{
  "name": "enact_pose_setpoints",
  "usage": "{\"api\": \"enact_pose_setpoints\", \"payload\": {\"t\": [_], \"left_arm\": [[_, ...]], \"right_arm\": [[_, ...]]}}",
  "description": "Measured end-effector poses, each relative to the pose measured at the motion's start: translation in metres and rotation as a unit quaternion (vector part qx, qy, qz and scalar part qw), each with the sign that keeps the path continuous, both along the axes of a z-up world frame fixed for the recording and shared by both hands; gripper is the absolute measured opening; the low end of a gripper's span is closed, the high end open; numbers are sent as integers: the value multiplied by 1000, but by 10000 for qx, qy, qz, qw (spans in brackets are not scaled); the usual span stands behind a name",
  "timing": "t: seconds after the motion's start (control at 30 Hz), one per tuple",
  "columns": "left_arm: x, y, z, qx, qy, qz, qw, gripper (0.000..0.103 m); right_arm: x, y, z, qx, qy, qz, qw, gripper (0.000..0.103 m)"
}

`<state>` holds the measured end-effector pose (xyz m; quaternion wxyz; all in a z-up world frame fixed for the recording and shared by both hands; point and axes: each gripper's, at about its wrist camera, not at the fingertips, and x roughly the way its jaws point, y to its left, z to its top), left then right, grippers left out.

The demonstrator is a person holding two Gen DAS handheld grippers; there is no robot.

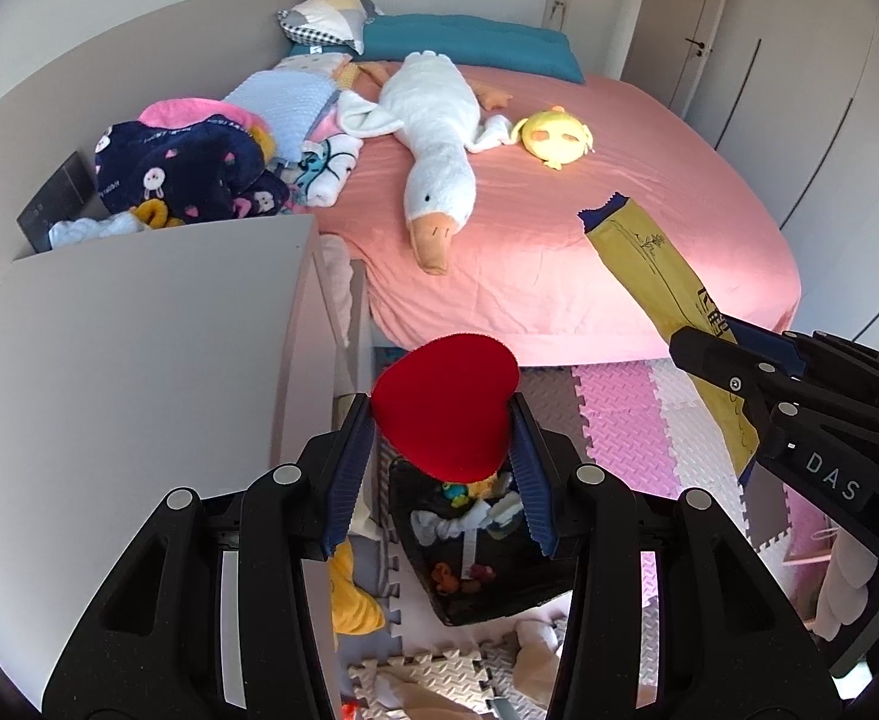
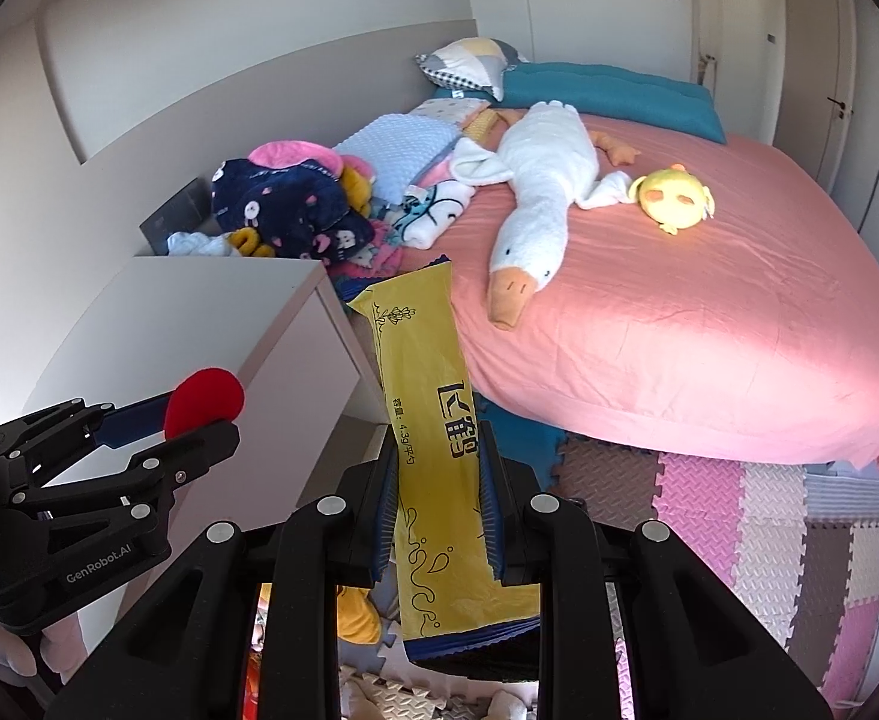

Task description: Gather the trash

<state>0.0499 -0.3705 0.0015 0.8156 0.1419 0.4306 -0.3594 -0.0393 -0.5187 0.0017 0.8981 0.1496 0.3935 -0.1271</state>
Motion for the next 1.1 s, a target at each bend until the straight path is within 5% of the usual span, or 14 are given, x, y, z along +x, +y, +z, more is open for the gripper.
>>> {"api": "enact_pose_setpoints", "payload": {"t": [0.33, 0.37, 0.43, 0.53, 0.67, 1.1], "left_arm": [[-5, -26, -7, 76, 43, -285, 9996, 45], [-5, -27, -7, 63, 75, -307, 9995, 48], [-5, -30, -7, 58, 86, -269, 9996, 80], [-6, -32, -2, 20, -99, -158, 9998, 86], [-3, -32, 4, -199, -66, -172, 9996, 94], [3, -38, 5, -147, -70, -174, 9997, 94]], "right_arm": [[-9, -19, -6, 55, 99, -220, 9997, 25], [-9, -21, -7, 75, 113, -216, 9997, 29], [-11, -25, -6, 135, 121, -281, 9994, 52], [-16, -32, -2, 92, 46, -509, 9987, 67], [-19, -39, 1, 39, 24, -590, 9982, 68], [-21, -47, 2, 35, 7, -695, 9976, 68]]}}
